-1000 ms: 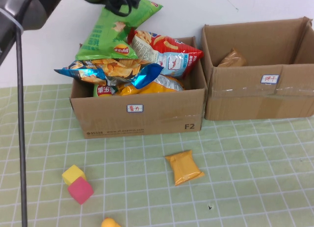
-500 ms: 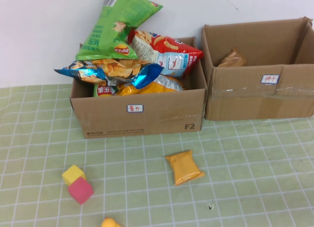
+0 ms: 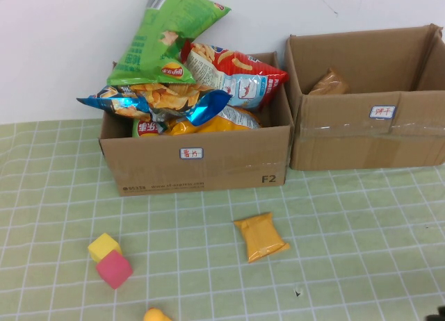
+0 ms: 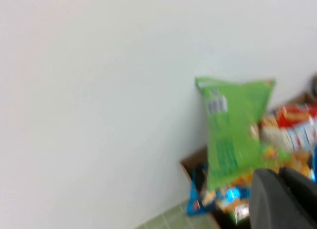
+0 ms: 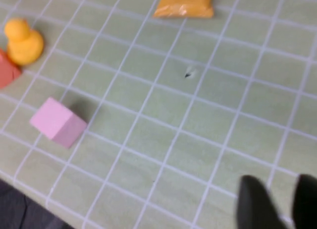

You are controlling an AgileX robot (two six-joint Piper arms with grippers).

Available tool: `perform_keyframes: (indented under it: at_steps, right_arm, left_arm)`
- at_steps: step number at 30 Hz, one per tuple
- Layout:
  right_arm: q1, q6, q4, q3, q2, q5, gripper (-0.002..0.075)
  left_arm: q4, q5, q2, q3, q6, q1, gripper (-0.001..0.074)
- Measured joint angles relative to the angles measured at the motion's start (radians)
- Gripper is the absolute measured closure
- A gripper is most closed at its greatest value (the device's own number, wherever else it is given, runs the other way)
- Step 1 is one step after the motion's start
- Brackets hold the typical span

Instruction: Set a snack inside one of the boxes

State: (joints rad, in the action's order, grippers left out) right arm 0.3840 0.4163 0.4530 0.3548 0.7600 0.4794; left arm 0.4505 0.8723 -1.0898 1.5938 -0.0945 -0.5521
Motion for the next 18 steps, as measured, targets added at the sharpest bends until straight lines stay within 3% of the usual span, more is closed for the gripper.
perform_keyframes:
  at_steps: [5,7,12,18]
  right_arm:
    - [0.034,0.041,0.012,0.088,0.225,-0.050,0.0336]
    - [0.044,0.055,0.017,0.138,0.314,-0.073,0.0268]
    - [0.065,0.070,0.031,0.293,0.562,-0.133,0.0222]
    - [0.099,0.072,0.065,0.484,0.840,-0.185,0.0214]
  left_arm:
    - [0.054,-0.185,0.199,-0.399,-0.067,0.000,0.0736]
    - [0.075,-0.237,0.268,-0.542,-0.128,0.000,0.0736]
    - [0.081,-0.277,0.420,-0.861,-0.315,0.000,0.0736]
    - [0.091,-0.275,0.584,-1.157,-0.355,0.000,0.0736]
